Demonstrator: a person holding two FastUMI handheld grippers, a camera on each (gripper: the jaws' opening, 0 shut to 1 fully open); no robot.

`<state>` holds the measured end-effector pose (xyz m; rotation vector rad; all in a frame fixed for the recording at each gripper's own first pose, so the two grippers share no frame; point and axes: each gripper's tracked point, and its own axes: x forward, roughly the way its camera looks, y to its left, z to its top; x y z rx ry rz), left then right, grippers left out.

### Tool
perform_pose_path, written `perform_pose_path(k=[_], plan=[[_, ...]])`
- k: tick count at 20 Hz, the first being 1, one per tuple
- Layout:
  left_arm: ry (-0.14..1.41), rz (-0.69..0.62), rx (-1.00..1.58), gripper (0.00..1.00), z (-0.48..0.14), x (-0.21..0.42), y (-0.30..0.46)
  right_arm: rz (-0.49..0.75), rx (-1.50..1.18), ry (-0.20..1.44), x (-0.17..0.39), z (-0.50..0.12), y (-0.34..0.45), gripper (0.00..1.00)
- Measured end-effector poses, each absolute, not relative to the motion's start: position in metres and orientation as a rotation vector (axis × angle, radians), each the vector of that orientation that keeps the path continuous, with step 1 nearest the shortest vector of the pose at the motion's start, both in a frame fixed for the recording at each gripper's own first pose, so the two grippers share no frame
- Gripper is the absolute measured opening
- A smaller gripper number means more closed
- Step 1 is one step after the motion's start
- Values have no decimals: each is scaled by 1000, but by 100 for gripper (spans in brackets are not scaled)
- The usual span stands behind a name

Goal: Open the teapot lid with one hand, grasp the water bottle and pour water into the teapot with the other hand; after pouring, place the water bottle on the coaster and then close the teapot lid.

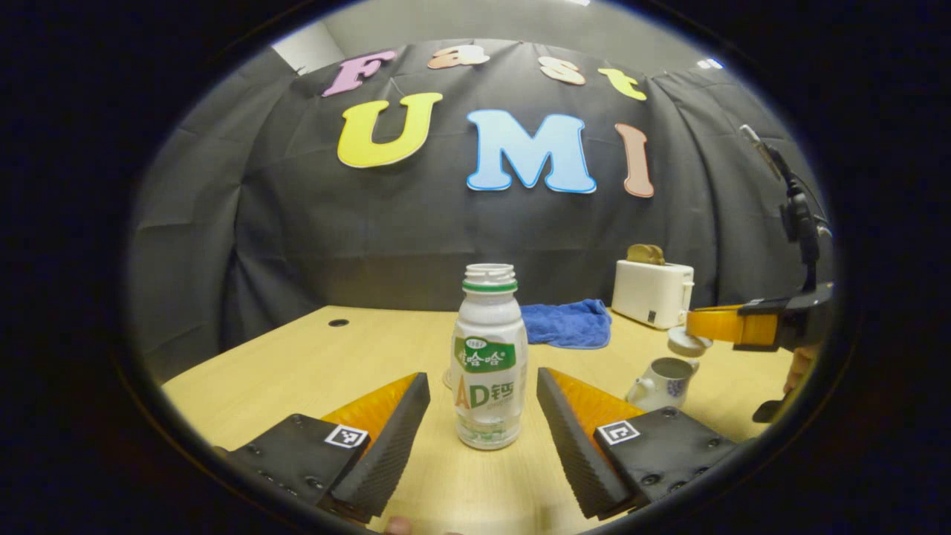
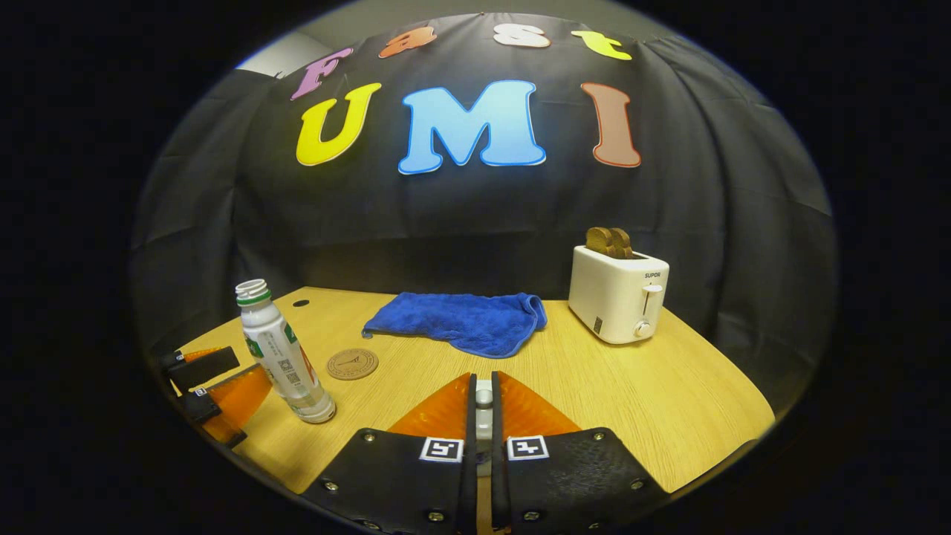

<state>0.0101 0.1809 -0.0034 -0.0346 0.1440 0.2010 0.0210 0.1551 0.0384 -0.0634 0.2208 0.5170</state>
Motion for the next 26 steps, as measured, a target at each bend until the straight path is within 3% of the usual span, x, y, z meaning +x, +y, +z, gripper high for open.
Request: perform_pose_path(k=[17, 22, 24, 26], plan=[[286, 177, 65, 100, -52, 76, 180, 524, -32, 190, 12, 49, 140, 7], [306, 181, 134, 88, -50, 76, 178, 495, -15, 198, 14, 46, 123, 7], [299, 184, 167, 93, -43, 75, 178, 480, -6, 201, 17, 45, 115, 7], [289, 186, 221, 92, -36, 75, 175, 468, 3, 205, 18, 44, 108, 7]])
